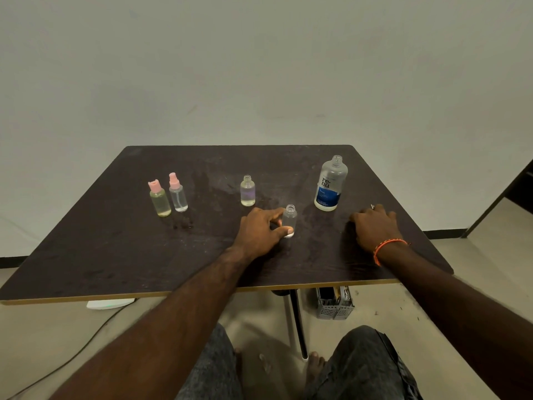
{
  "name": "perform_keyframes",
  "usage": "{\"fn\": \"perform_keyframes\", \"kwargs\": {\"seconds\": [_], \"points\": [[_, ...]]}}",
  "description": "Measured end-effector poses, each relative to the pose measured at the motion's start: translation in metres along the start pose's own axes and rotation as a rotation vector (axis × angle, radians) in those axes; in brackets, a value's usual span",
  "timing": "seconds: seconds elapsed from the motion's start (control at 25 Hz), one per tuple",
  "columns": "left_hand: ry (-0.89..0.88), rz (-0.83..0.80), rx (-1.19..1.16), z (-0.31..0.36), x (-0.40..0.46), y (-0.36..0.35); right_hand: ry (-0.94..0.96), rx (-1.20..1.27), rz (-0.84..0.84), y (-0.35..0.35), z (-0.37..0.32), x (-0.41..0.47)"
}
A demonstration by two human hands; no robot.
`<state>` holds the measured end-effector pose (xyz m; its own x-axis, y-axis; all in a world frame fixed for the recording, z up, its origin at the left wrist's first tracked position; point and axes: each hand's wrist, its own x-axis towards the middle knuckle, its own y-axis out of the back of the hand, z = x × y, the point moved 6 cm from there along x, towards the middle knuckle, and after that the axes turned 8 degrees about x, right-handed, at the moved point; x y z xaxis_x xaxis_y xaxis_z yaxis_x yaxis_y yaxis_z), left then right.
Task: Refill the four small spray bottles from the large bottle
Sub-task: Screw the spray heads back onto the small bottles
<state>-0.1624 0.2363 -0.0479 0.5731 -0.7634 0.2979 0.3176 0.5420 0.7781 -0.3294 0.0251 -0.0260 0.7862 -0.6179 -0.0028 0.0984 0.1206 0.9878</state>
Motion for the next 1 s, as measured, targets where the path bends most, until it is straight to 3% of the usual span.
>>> {"fn": "perform_keyframes", "kwargs": {"seconds": [0.36, 0.48, 0.72, 0.84, 1.0], "points": [[0.001, 0.002, -0.004, -0.001, 0.0, -0.002, 0.173, 0.02, 0.09, -0.004, -0.017, 0.003], [0.013, 0.018, 0.013, -0.002, -0.001, -0.002, 0.155, -0.008, 0.147, -0.001, -0.013, -0.002], [0.013, 0.011, 0.016, -0.002, 0.0, -0.003, 0.196, -0.055, 0.101, 0.0, -0.009, -0.004], [0.023, 0.003, 0.006, -0.005, 0.001, -0.005, 0.227, 0.093, 0.139, 0.007, -0.012, -0.007], [0.015, 0.003, 0.003, -0.006, 0.001, -0.007, 0.242, 0.486, 0.372, 0.042, -0.021, -0.023]]}}
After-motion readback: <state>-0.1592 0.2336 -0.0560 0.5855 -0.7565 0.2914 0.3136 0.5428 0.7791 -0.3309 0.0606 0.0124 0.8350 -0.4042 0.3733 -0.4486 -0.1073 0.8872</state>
